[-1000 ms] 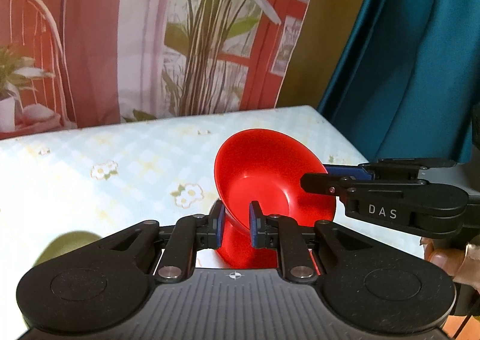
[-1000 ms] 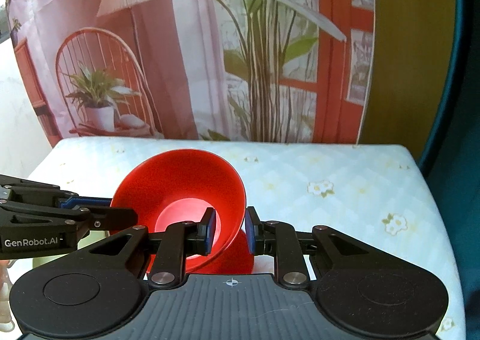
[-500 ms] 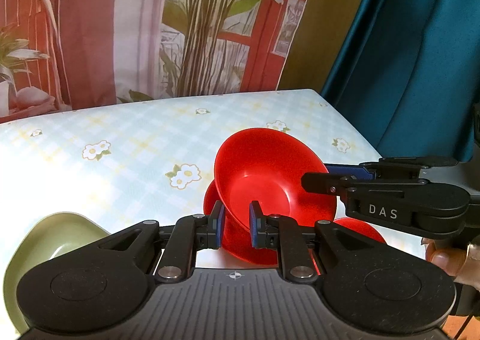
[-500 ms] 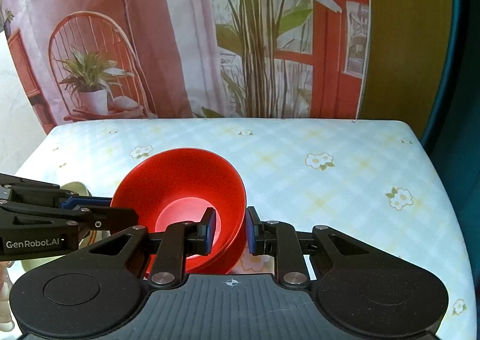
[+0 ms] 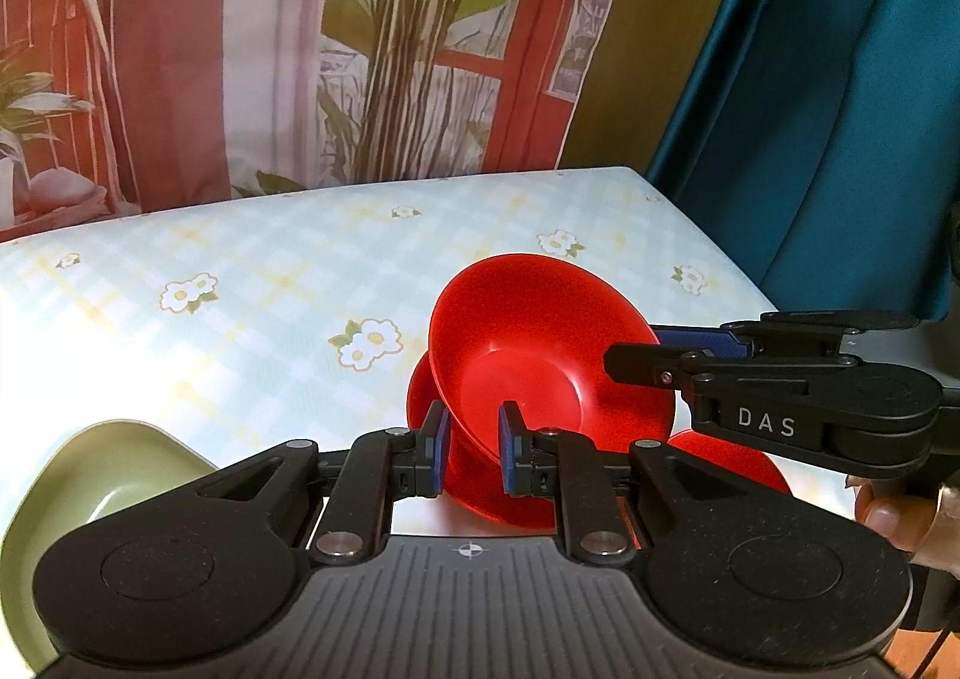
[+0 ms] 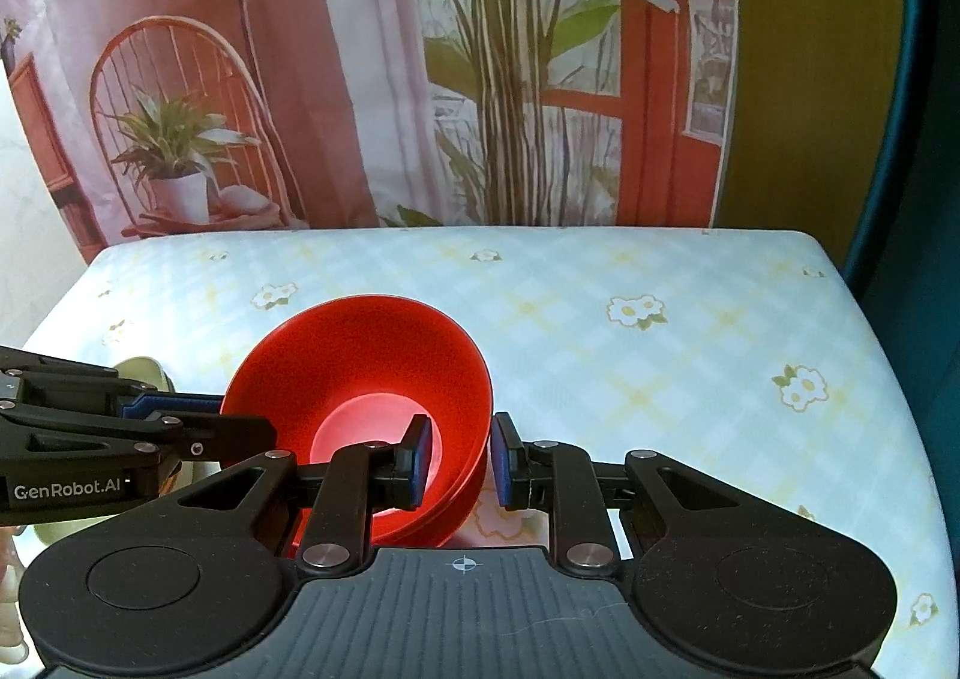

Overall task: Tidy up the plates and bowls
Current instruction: 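Carry the red bowl with the left gripper and set it on the table, then move the left gripper to the second red bowl and grip its rim, then carry the second red bowl with the left gripper over the first bowl, then lower the bowl into the first bowl and grip both rims together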

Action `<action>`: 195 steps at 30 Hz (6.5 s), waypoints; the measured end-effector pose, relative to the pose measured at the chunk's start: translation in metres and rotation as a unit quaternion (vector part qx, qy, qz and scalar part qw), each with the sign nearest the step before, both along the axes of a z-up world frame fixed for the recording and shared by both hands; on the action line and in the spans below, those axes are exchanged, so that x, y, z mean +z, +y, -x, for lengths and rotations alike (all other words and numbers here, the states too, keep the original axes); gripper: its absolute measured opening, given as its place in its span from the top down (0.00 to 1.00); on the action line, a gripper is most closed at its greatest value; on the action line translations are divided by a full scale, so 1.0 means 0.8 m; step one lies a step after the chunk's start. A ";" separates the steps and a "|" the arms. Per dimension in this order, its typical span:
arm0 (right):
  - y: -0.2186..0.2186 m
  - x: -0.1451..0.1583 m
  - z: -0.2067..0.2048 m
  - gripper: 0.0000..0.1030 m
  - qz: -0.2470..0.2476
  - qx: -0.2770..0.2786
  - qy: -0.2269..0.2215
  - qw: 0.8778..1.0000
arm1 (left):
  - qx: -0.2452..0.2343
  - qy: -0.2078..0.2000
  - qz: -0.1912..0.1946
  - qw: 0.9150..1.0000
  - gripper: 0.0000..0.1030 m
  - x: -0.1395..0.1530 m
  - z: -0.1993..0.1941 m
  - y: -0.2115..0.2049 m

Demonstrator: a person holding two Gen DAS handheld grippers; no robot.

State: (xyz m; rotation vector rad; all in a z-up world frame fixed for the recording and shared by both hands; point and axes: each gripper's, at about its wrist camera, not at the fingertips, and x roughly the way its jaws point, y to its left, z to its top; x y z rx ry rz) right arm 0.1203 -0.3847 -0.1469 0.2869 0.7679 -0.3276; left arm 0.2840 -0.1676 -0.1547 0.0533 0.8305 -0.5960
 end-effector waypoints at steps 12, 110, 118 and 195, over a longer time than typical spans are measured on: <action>0.002 -0.016 0.000 0.77 -0.004 0.002 0.009 1.000 | 0.004 0.004 -0.014 1.000 0.77 -0.003 -0.001 -0.002; 0.024 0.003 0.138 0.75 0.006 -0.008 -0.019 1.000 | -0.031 0.002 0.103 0.994 0.77 0.019 0.116 0.014; 0.024 0.014 0.124 0.75 0.009 -0.001 -0.028 1.000 | -0.021 -0.008 0.118 0.993 0.77 0.025 0.111 0.023; 0.001 -0.029 0.009 0.71 -0.002 0.013 -0.024 1.000 | 0.057 0.045 0.058 0.996 0.75 -0.011 0.002 0.020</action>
